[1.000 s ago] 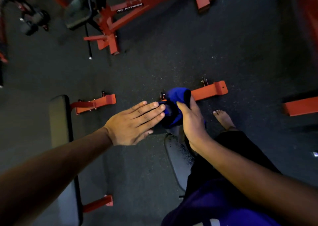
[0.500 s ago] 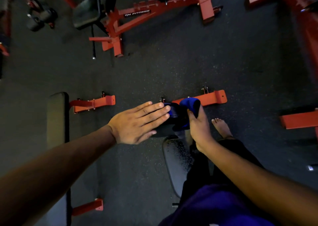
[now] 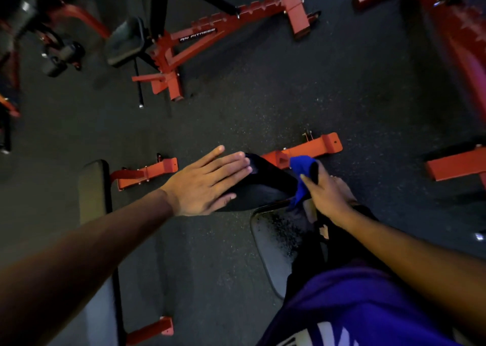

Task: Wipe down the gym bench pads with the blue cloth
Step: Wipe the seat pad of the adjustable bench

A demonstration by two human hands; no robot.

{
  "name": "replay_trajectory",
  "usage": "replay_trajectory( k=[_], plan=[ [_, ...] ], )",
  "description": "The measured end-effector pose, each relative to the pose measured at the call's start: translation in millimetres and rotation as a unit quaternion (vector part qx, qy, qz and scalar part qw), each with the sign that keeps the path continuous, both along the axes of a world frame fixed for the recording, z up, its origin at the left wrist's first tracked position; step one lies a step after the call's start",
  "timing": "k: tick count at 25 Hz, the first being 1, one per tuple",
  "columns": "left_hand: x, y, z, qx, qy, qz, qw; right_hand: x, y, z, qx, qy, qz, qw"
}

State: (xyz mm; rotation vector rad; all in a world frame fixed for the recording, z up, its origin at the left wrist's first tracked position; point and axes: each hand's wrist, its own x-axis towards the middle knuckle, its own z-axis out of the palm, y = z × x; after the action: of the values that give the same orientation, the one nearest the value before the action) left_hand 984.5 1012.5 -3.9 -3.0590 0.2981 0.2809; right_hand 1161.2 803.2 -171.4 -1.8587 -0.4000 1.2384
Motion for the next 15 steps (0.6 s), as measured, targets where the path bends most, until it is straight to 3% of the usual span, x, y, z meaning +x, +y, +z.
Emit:
replay_trajectory(
  k=[3,7,10,15],
  plan=[
    [35,-1,-2,-0.026,0.067,-0.088,0.994,29,-5,-27,-0.1,0.042,-0.125,0.986],
    [46,7,-17,-0.055,0.09,-0.111,0.988,-6,20,-24,-0.065,0.17,-0.11,0.977],
    [45,11,-18,-0.084,0.064,-0.114,0.988,-46,41,-30,-0.011,0.201,-0.123,0.972],
    [42,16,-26,-0.123,0.068,-0.123,0.982,-34,70,-104,-0.111,0.206,-0.165,0.958]
  ],
)
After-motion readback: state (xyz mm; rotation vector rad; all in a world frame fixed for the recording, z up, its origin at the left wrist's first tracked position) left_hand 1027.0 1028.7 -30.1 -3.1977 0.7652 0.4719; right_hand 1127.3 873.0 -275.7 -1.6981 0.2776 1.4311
